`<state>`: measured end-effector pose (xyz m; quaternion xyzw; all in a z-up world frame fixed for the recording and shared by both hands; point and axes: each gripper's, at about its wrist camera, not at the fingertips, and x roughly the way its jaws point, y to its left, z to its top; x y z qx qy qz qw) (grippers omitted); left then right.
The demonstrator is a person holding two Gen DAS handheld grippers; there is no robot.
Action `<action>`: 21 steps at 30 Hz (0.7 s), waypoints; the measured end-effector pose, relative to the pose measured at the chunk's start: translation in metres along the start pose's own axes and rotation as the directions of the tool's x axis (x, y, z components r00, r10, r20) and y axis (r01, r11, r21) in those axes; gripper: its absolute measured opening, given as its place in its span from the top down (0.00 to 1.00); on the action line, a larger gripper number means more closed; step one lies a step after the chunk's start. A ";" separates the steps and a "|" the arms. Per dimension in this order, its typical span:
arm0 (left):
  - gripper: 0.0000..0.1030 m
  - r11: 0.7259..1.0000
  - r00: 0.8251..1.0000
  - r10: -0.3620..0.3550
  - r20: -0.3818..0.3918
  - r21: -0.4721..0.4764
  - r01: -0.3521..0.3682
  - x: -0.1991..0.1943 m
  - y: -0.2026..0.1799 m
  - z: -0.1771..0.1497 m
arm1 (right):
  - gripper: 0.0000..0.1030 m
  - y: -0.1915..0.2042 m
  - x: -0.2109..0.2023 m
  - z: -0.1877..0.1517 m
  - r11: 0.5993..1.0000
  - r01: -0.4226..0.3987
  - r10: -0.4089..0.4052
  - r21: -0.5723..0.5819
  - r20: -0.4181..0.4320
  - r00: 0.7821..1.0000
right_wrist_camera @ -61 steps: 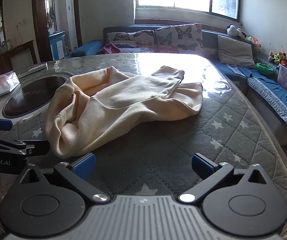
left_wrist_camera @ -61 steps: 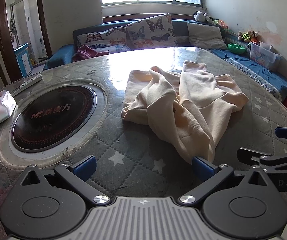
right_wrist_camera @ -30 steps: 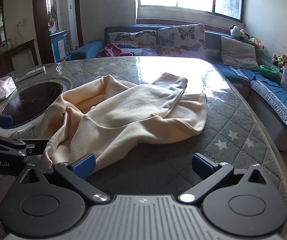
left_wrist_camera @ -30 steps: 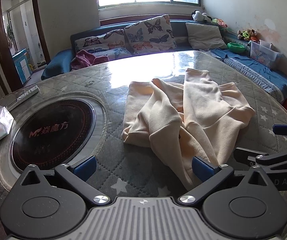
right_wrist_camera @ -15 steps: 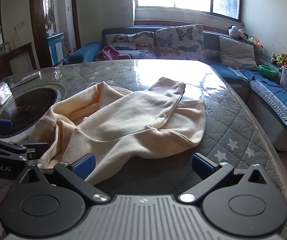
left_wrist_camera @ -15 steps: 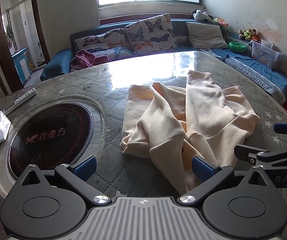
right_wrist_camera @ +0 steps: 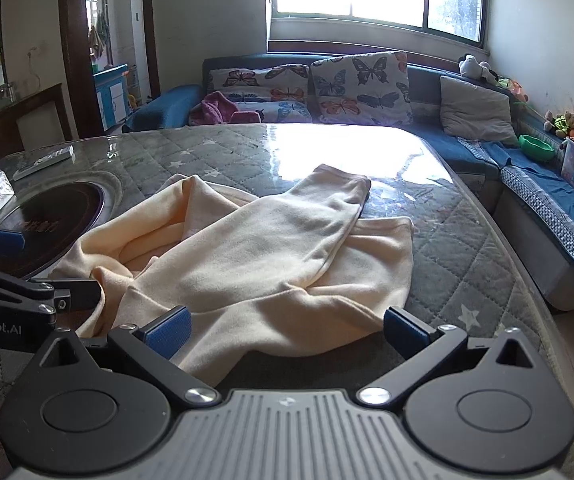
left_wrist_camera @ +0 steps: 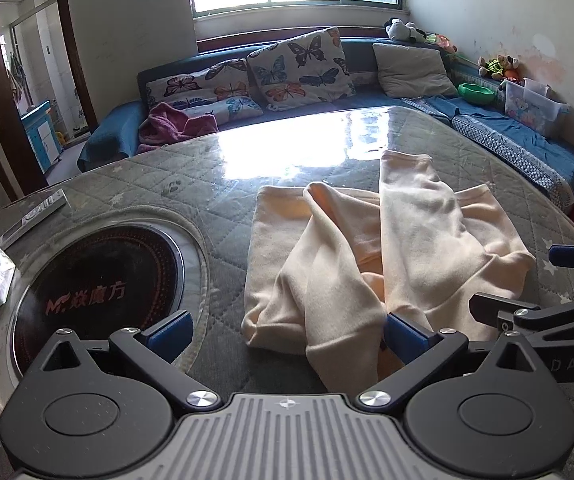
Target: Fold clothes
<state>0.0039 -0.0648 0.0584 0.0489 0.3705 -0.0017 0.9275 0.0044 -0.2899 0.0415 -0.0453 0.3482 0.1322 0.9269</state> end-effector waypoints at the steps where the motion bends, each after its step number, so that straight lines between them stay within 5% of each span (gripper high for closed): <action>1: 0.00 1.000 1.000 0.000 0.002 0.003 0.000 0.001 0.000 0.002 | 0.00 0.000 0.002 0.002 1.000 0.000 0.000 -0.003 0.000 1.000; 21: 0.00 0.999 1.000 0.007 -0.008 0.037 -0.006 0.038 -0.001 0.035 | 0.00 -0.012 0.034 0.021 1.000 0.003 -0.003 -0.014 -0.014 1.000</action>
